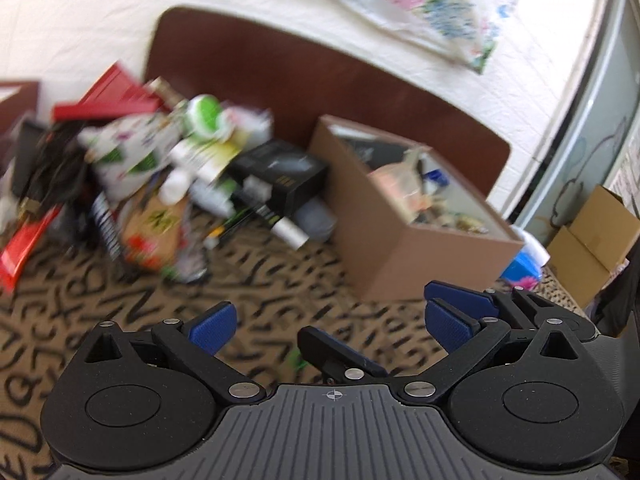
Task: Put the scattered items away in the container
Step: 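Grasp the black marker with the left tool while the right tool grasps the blue-capped Flash Color marker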
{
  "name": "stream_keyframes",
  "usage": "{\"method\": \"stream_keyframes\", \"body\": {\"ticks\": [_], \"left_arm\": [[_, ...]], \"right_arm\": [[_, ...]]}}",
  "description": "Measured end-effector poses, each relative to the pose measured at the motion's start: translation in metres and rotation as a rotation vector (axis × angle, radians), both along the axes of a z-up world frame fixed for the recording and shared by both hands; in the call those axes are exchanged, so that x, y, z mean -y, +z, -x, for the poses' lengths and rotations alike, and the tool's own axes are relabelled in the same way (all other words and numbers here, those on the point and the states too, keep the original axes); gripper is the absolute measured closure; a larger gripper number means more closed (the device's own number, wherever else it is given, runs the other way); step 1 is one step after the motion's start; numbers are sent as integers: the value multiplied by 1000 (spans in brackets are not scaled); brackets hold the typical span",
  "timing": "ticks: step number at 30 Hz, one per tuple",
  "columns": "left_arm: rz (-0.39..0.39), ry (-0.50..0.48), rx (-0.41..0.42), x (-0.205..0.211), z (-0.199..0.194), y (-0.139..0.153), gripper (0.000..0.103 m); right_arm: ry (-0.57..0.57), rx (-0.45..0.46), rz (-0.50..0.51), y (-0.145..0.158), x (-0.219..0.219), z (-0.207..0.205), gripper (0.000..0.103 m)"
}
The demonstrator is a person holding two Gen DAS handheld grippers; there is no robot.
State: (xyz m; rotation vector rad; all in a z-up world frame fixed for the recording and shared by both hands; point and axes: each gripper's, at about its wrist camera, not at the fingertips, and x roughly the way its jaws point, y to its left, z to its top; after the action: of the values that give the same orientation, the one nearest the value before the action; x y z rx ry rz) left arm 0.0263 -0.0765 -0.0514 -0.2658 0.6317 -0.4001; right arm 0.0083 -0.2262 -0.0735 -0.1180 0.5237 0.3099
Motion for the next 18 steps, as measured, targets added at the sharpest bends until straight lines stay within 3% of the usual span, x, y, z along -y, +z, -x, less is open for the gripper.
{"method": "stream_keyframes", "body": {"ticks": [5, 10, 15, 18], "left_arm": [[39, 82, -43, -37, -5, -16, 0], [25, 150, -34, -63, -25, -20, 0], [56, 251, -77, -85, -46, -35, 12], [41, 262, -83, -91, -60, -41, 21]], "right_arm": [[23, -32, 83, -21, -30, -9, 0], [12, -55, 62, -27, -42, -28, 0], [-51, -91, 10, -35, -44, -51, 1], [-63, -112, 1, -41, -47, -63, 1]]}}
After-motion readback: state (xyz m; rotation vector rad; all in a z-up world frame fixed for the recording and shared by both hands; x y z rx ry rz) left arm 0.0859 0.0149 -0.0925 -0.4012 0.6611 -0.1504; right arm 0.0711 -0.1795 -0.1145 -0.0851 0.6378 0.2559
